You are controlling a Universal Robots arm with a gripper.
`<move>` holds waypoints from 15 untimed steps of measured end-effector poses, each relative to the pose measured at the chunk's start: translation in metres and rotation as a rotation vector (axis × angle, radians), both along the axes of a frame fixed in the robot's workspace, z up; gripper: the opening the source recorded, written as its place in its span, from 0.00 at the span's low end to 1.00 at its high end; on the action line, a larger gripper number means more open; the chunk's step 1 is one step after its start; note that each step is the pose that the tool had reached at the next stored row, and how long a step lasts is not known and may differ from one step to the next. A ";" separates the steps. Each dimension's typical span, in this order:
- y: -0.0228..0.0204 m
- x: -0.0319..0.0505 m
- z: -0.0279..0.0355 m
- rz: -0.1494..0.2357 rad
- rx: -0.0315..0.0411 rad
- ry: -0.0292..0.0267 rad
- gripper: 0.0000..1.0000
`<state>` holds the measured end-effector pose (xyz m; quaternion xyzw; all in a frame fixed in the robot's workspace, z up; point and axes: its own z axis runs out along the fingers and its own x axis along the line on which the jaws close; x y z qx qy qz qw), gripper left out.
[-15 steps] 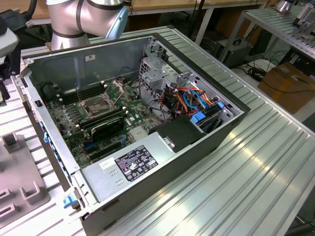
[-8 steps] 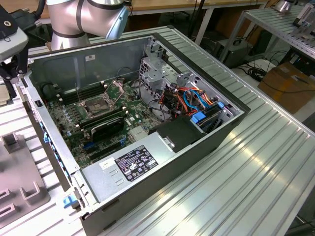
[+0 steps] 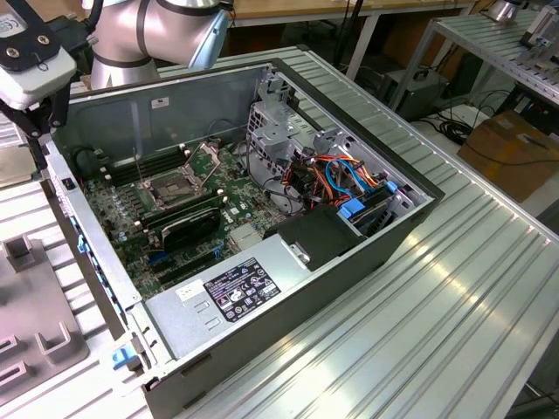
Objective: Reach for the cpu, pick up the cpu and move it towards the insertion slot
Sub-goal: 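Pick up the cpu and move it towards the insertion slot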
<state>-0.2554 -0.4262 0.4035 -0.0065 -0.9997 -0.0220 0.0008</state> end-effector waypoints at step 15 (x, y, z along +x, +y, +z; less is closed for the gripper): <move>0.0017 0.0272 -0.0008 0.000 -0.0001 0.0001 0.55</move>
